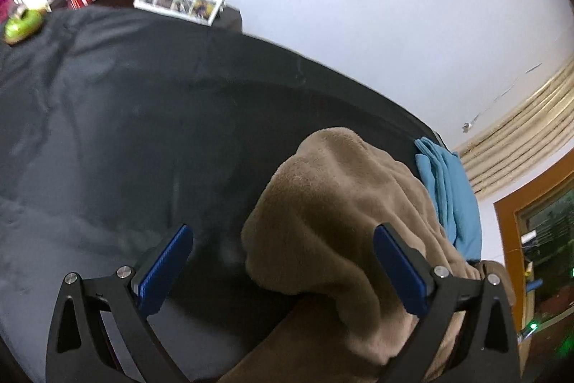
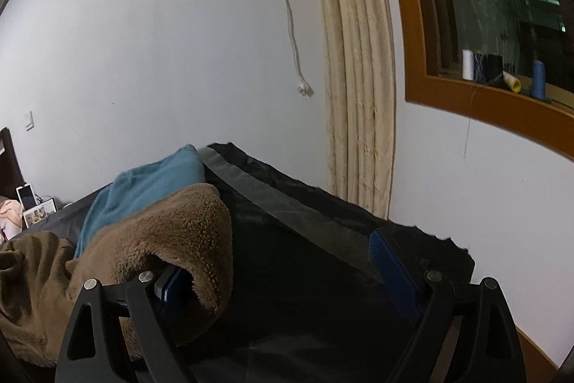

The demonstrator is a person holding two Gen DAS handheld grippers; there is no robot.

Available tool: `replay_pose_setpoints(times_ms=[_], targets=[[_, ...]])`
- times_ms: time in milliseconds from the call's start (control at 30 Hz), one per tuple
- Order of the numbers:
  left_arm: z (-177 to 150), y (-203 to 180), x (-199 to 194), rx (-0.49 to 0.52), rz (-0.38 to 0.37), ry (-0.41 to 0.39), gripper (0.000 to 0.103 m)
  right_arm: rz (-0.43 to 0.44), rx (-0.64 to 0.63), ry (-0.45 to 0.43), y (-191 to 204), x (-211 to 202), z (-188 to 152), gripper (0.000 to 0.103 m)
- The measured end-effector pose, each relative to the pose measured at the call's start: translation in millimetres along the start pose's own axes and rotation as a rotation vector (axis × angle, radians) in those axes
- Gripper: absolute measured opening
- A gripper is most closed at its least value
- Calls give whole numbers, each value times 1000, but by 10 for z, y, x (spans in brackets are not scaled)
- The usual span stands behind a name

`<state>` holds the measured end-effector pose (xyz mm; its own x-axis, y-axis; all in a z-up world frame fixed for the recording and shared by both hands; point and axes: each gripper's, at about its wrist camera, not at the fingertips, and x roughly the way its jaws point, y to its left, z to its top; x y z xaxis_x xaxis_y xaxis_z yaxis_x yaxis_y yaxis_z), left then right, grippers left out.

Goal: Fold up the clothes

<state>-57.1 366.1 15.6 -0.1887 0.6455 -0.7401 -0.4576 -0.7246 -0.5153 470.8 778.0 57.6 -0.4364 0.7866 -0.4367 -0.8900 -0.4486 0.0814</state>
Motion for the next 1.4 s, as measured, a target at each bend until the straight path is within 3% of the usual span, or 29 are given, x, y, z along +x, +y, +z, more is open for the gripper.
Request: replay_pose_setpoints(times_ms=[200,233,300,367,467,633,767,867,967,1167,1267,1400], targets=[[13,-27,231,-16,-82,62,101,-3,-35,22,54,114,-43,91],[8,-47,253,-11,-100,69,97,0,-43,23,76,126,-46,91],[-13,-104,311,9,-111,90,79,7,-54,22,118,143,-53,91],[-49,-169,366,38,-102,112,46,13,-54,23,132,153,-57,91],[-118,-250,330,73,-96,103,30,13,-47,23,118,153,-57,91],[-303,-375,-81,137,-144,25,26,-4,-43,14,52,96,-45,91],[-667,-556,-587,259,-174,-51,26,-11,-49,30,-8,101,-44,91],[-1021,-725,-965,371,-167,-103,26,26,-40,82,-36,148,-63,91],[-1296,-828,-1230,431,-169,-131,24,122,-14,146,-55,167,-91,91],[-1710,-906,-1564,436,-228,-171,12,268,31,235,-181,73,-138,91],[-1860,-883,-1619,426,-238,-173,11,278,25,255,-276,-19,-160,91],[-1771,-708,-1578,356,-223,-184,11,278,20,270,-404,-137,-156,91]])
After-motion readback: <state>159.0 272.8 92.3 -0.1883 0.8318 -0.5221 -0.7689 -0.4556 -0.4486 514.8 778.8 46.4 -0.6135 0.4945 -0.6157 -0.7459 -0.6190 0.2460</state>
